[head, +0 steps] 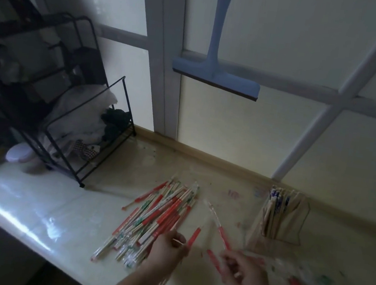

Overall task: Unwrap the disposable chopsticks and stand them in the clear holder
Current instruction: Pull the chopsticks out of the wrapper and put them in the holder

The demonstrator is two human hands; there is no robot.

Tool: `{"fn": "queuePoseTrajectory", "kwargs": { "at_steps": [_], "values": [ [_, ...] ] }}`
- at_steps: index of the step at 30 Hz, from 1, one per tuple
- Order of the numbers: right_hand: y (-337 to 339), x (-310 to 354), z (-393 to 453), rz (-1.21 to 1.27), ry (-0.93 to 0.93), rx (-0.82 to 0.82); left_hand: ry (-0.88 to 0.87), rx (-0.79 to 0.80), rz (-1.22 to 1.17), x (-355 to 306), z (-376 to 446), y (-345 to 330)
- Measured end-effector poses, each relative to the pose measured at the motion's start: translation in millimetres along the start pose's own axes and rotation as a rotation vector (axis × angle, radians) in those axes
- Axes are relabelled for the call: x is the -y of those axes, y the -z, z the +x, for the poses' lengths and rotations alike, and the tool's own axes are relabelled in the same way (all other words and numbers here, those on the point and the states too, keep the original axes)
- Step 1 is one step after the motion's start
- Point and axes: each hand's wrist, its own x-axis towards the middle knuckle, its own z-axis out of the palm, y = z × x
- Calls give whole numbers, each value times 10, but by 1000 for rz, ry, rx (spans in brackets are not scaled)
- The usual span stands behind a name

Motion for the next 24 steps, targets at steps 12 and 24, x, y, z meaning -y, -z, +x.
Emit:
{"fn": "queuePoseTrajectory", "kwargs": {
  "at_steps": [12,24],
  "values": [
    [168,569,-148,382,-565,504,104,48,-778,-746,-605,-188],
    [598,916,-79,553,-483,594,-2,176,-902,-1561,-404,11]
  ]
}}
